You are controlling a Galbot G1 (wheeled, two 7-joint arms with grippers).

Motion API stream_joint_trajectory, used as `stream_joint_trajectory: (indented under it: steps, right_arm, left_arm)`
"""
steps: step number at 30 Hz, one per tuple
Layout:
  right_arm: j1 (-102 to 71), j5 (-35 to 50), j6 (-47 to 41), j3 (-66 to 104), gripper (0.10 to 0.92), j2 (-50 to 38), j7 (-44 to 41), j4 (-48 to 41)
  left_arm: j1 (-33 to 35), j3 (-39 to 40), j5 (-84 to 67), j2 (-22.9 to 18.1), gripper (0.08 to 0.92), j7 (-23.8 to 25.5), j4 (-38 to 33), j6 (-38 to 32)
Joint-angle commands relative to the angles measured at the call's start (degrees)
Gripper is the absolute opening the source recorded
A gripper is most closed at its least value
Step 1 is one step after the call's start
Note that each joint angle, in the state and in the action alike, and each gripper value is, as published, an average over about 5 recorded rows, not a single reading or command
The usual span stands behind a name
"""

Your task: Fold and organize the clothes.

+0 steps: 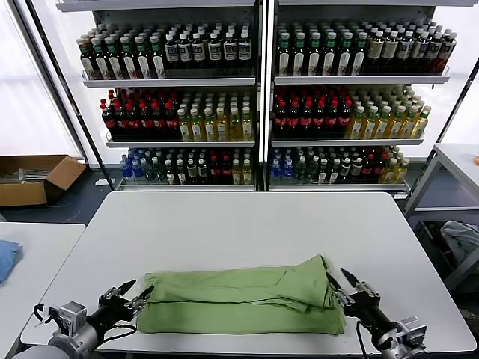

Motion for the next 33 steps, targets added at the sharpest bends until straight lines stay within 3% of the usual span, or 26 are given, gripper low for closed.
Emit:
stream_joint_trajectory:
  steps: [1, 8, 16, 20, 33]
  right_arm:
    - [-1.32, 0.50, 10.35, 8.83, 0.631, 0.56, -1.41, -2.80]
    - [-4.81, 2.33, 12.92, 11.53, 0.803, 1.76, -1.32, -4.37]
    - [-5.67, 3.35, 13.54, 11.34, 0.822, 2.13, -1.39, -4.49]
    - [-5.87, 3.49, 13.62, 11.18, 0.823, 2.11, -1.48, -4.53]
    - [-5.43, 5.97, 12.70, 11.07, 0.823, -0.29, -1.83, -3.62]
  left_arm:
    - [2.27, 1.62, -1.79, -4.41, 0.630, -7.11, -3.24, -1.42]
    - [-0.12, 8.22, -1.85, -11.01, 0.801, -17.51, -0.82, -0.91]
    - [-3.80, 12.78, -3.44, -14.00, 0.815, -24.86, 1.74, -0.10]
    - [-5.04, 14.03, -2.91, -15.04, 0.738, -26.36, 3.08, -0.24]
    - [-3.73, 16.87, 3.45, -18.41, 0.358, -25.70, 5.22, -2.38]
